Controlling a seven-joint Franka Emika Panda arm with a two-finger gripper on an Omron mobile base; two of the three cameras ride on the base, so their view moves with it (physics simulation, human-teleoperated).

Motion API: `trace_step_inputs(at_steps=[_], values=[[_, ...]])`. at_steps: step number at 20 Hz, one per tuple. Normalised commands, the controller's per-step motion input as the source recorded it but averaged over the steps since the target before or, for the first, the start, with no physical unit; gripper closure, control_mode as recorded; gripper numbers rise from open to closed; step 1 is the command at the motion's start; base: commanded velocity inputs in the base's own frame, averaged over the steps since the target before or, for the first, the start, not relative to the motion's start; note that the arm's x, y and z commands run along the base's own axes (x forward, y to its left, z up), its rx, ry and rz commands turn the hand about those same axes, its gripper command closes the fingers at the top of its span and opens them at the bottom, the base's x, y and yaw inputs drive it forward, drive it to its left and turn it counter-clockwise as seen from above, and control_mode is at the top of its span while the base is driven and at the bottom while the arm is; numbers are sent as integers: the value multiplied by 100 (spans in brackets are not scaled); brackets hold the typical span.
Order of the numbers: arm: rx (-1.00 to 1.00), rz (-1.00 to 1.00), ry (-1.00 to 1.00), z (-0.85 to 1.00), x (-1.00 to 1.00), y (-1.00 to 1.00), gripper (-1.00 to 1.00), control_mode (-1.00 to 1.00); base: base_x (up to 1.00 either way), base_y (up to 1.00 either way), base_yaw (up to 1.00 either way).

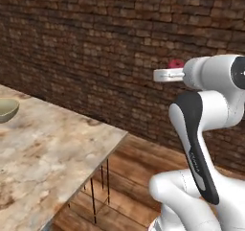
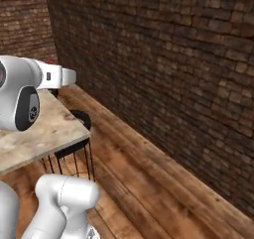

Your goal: Retrieve the apple and peach from the fridge and place them into the bowl on the dining table.

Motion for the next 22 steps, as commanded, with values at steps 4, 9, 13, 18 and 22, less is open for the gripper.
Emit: trace_step_inputs(at_steps=[4, 9, 13, 18, 22], values=[[0, 0, 0, 0, 0, 0, 100, 100, 72, -90, 55], [0, 0, 0, 0, 0, 0, 100, 100, 58, -100, 50], [0, 0, 0, 0, 0, 0, 100, 100, 67, -98, 49], [0, 0, 0, 0, 0, 0, 100, 100, 94, -81, 55], [0, 0, 0, 0, 0, 0, 100, 100, 100, -67, 54]])
